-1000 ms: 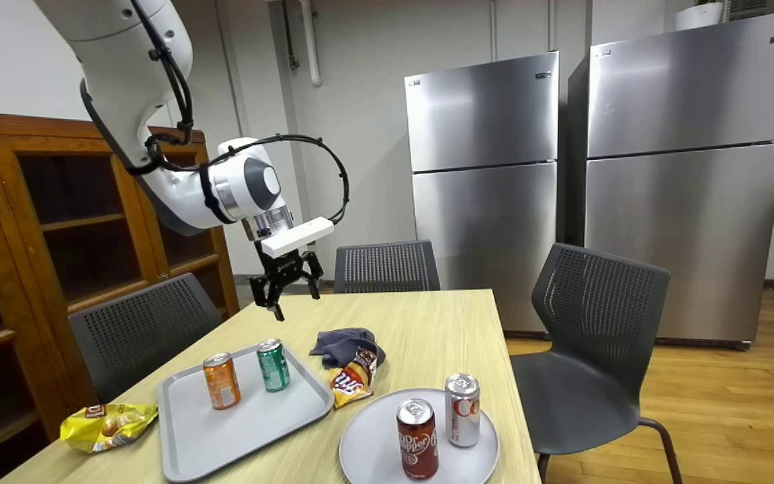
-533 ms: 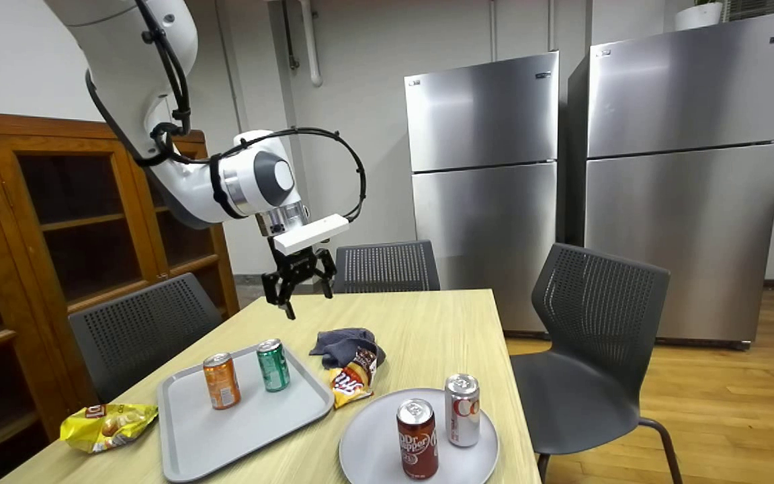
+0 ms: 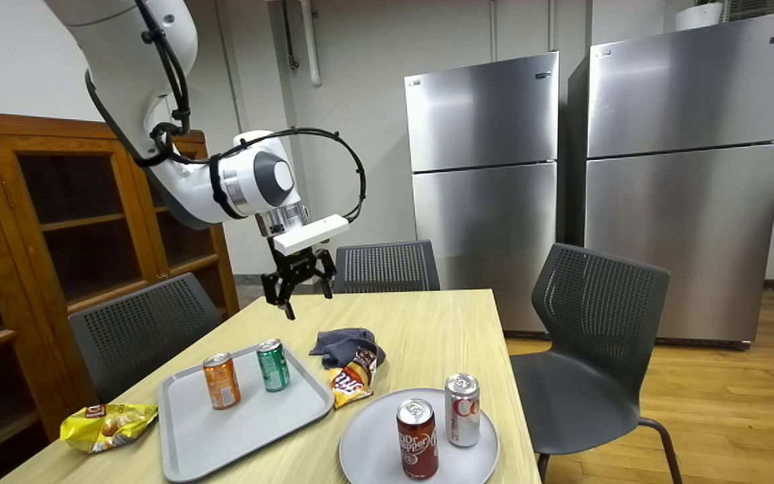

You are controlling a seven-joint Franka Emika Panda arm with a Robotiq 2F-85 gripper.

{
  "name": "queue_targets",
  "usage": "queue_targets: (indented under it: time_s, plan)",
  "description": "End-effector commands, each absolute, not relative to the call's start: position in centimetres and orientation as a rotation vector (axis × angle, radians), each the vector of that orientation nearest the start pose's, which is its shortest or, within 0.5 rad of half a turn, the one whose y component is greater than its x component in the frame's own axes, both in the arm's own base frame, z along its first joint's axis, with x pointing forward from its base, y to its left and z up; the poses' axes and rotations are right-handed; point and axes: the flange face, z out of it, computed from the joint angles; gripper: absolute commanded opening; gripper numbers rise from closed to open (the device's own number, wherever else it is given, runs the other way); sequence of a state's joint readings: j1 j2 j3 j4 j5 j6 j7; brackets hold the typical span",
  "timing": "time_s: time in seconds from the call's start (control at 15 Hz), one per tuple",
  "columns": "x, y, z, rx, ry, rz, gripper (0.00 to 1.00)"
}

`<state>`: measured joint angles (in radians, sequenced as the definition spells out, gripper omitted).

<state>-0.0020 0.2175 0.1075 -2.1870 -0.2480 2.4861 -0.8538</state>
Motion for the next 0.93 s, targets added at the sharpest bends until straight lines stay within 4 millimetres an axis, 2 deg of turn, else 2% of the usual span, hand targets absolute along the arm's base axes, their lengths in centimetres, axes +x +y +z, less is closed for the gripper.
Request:
queue_targets:
  time_s: [0.0, 0.6, 0.87]
  plan:
    - [56.1, 6.0, 29.7, -2.771, -1.789, -0.046, 1.00]
    - [55.9, 6.0, 29.7, -2.787, -1.779, -0.037, 1.00]
    - [55.2, 4.9, 30.5, -2.870, -1.634, -0.040, 1.00]
